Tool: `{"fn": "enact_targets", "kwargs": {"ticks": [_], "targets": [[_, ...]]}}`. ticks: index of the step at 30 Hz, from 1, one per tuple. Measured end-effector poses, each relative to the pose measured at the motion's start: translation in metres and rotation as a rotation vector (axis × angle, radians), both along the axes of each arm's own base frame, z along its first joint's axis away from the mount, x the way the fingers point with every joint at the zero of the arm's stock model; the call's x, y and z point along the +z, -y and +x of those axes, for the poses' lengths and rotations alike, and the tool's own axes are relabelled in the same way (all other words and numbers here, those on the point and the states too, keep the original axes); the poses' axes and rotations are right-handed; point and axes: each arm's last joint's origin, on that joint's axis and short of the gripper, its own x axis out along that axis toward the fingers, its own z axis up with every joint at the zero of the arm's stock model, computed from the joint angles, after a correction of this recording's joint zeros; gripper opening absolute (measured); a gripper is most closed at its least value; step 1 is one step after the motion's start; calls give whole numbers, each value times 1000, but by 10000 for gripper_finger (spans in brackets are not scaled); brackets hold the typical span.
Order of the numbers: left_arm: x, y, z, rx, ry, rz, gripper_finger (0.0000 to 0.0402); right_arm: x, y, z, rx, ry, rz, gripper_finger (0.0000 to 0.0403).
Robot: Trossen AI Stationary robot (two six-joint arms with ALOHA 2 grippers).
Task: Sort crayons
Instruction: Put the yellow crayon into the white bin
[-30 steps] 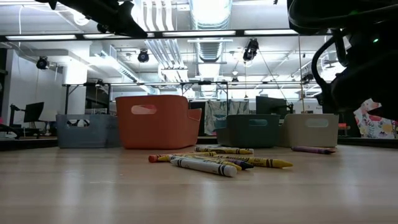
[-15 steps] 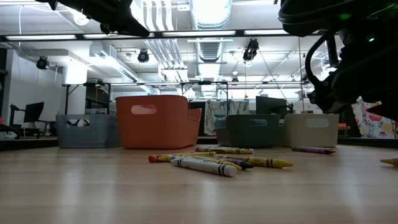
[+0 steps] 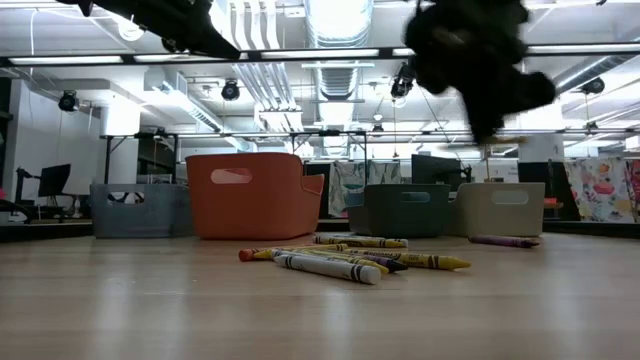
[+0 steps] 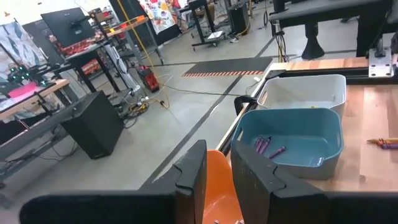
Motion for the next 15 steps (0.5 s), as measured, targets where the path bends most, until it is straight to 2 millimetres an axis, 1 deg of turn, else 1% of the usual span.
{"fn": "enact_targets", "kwargs": {"ticks": [3,7,11,13,15], "targets": [[1,0,-1,-4,-7,26,56,26,31,5,-3,110,-78,12],[4,1,-3,-8,-5,54,56,54,77,9,13,209,-174,12],[6,1,-4,-9,2,63,56,71,126,7,28,225,-264,12],[6,2,-5,-8,5,64,56,76,150,0,16,203,-293,12],[7,2,-6,-8,7,65,56,77,173,-9,-6,169,-310,12]]}}
